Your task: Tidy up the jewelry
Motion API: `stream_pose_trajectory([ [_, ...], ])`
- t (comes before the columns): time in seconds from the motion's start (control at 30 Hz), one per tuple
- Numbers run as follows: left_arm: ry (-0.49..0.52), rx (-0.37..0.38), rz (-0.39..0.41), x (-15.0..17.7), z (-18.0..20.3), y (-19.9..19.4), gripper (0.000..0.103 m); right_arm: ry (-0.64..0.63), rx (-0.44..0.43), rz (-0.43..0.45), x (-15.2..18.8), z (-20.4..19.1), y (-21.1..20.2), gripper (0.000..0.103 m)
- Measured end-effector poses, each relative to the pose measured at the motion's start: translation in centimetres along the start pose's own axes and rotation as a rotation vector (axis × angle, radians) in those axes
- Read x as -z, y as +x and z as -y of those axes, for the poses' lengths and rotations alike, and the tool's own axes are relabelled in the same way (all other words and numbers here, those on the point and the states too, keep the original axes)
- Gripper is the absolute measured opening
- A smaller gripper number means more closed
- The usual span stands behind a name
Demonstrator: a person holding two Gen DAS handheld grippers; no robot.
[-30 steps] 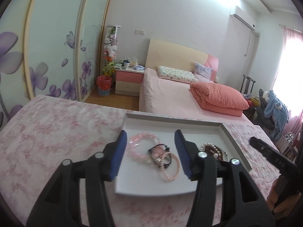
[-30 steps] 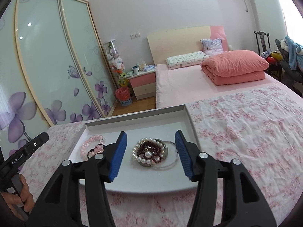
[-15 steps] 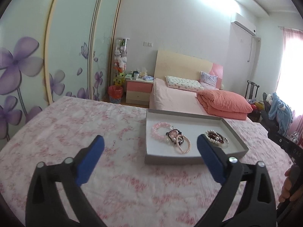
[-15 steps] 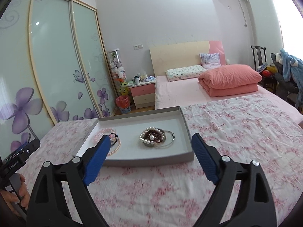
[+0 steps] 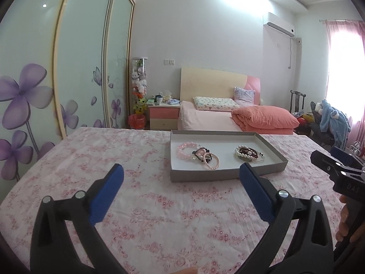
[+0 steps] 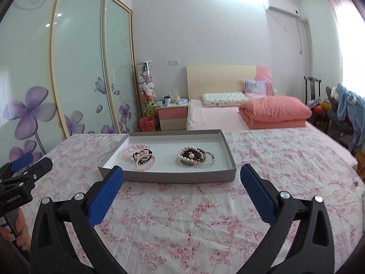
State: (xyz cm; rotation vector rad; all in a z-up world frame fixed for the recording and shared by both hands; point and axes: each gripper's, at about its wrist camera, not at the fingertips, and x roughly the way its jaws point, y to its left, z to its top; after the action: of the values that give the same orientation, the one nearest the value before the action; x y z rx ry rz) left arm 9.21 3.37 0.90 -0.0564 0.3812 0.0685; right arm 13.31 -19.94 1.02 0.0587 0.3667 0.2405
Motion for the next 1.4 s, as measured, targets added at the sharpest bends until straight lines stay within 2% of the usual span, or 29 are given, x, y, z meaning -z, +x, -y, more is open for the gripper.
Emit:
stream_pose_trajectory([
  [0.17, -0.031, 0.004, -0.003, 0.3, -0.4, -0.2, 0.099, 0.004, 0.002, 0.013, 0.8, -0.3, -0.8, 0.101],
  [0.47, -0.013, -0.007, 0.005, 1.1, -0.2, -0.6, 0.099, 0.025, 0.012, -0.012, 1.8, 0.3, -0.6, 0.101],
  [1.4, -0.009, 0.001, -0.026, 1.8, 0.2, 0.5, 0.099, 0.03, 0.003, -0.02, 2.1, 0.1, -0.5, 0.101],
])
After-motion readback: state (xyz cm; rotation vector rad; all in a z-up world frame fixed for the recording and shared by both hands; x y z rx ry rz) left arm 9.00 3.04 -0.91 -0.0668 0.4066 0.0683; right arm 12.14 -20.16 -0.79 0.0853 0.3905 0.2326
